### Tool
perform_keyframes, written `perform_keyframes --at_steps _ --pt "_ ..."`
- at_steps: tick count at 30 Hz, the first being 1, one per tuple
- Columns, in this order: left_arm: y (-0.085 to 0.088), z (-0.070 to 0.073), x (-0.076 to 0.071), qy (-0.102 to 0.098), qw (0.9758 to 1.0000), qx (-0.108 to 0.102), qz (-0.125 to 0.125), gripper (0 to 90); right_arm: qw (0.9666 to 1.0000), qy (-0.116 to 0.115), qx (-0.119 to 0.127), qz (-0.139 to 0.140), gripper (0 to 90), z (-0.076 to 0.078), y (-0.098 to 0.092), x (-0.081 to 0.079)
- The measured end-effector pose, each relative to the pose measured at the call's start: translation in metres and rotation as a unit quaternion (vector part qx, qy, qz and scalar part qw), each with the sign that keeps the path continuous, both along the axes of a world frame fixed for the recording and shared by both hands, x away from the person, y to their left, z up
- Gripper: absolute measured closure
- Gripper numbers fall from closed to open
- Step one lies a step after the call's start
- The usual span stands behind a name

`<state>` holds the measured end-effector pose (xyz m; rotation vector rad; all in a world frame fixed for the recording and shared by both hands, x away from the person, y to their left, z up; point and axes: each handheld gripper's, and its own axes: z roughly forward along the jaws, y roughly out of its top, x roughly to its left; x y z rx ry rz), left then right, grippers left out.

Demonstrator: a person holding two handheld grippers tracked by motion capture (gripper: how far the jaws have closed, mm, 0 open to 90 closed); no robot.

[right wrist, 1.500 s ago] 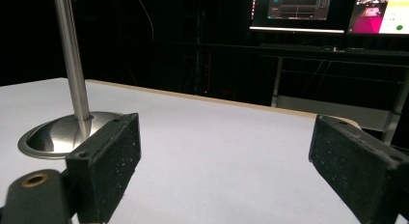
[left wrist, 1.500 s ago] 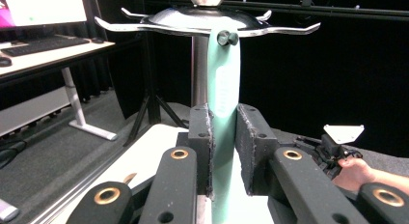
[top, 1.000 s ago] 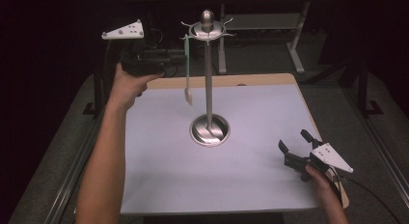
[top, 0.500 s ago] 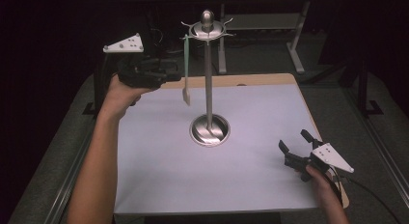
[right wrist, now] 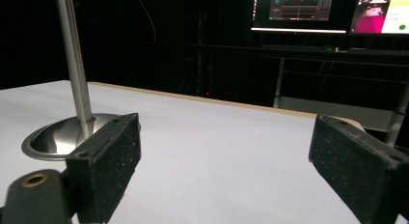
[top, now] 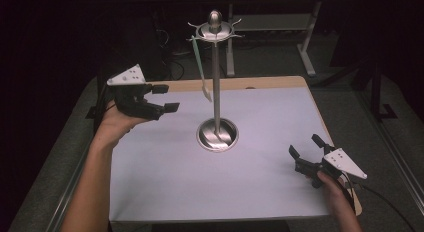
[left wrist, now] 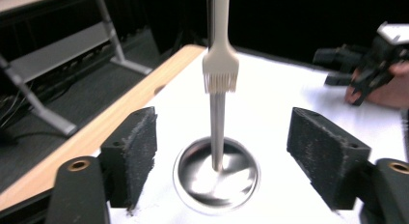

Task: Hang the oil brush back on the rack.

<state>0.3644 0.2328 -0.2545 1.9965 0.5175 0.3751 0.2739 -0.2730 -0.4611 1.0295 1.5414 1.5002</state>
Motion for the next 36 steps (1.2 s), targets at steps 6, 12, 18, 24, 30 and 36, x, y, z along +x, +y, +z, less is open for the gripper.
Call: perform_keyframes --at_steps 6,12,18,24,30,36 --pt "0.006 -0.019 -0.015 0.010 0.9997 0.011 0.019 21.4 1.0000 -0.002 -0.003 -0.001 10.4 0.000 0.000 0.000" --pt "0.011 -0.041 -0.030 0.013 0.9989 0.018 0.041 20.6 1.0000 -0.003 -0.003 -0.002 10.4 0.000 0.000 0.000" --pt "0.018 -0.067 -0.046 0.013 0.9975 0.013 0.068 20.1 1.0000 -0.003 -0.004 -0.004 10.4 0.000 0.001 0.000" --pt "0.026 -0.096 -0.058 0.032 0.9958 0.003 0.085 20.1 1.0000 -0.002 -0.004 -0.004 10.4 0.000 0.001 0.000" --pt "0.032 -0.124 -0.067 0.046 0.9940 0.002 0.099 20.0 1.0000 -0.002 -0.004 -0.004 10.4 0.000 0.001 0.000" --pt "0.039 -0.143 -0.075 0.057 0.9921 -0.004 0.112 20.0 1.0000 -0.002 -0.004 -0.005 10.4 0.000 0.001 0.000"
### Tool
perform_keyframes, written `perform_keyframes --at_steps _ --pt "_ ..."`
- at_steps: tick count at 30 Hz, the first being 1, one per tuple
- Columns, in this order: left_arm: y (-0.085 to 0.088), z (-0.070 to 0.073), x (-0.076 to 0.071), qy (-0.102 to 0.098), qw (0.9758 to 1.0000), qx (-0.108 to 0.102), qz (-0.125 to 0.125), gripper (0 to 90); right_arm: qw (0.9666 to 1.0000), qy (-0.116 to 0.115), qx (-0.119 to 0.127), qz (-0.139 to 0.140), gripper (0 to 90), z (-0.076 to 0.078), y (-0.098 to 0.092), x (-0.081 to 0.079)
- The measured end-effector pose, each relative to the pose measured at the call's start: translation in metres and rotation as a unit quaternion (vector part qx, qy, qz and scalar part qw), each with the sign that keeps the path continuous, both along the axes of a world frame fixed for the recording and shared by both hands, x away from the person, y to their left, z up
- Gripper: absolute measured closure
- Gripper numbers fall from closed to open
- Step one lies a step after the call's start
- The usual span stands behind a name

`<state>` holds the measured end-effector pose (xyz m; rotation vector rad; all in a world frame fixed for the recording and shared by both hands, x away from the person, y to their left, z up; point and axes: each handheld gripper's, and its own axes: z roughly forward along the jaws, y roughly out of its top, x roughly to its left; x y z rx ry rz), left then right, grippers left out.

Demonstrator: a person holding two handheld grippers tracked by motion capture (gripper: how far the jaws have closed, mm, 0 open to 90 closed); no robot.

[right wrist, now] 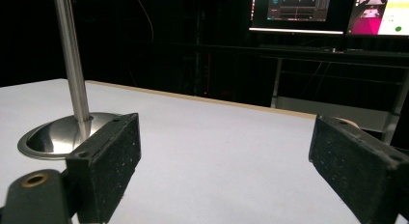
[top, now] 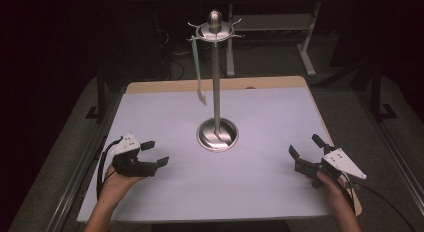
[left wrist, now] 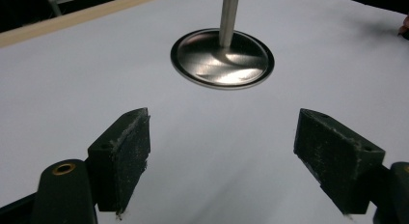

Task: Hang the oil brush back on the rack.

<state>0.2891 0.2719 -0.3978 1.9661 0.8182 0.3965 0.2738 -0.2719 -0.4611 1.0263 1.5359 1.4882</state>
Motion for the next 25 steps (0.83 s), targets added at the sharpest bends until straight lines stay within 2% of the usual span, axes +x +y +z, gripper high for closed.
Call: perform_keyframes --at_steps 5,9,12,13,19,25 --pt "0.004 -0.017 -0.004 0.012 0.9999 0.008 0.000 20.0 1.0000 0.001 -0.001 0.000 10.4 0.000 0.000 0.000" --pt "0.005 -0.031 -0.006 0.019 0.9998 0.006 0.008 19.9 1.0000 0.001 -0.001 0.000 10.4 0.000 0.000 0.000" --pt "0.005 -0.040 -0.006 0.023 0.9995 0.020 0.010 19.5 1.0000 0.000 -0.003 -0.001 10.4 0.000 0.000 0.000" --pt "0.005 -0.043 -0.006 0.026 0.9994 0.019 0.012 18.6 1.0000 0.000 -0.003 -0.001 10.4 0.000 0.001 0.000" --pt "0.004 -0.046 -0.006 0.029 0.9990 0.031 0.014 15.3 1.0000 0.000 -0.005 -0.001 10.4 0.000 0.001 0.000" --pt "0.006 -0.047 -0.006 0.028 0.9989 0.035 0.017 15.1 1.0000 0.000 -0.008 -0.002 10.4 0.000 0.001 0.000"
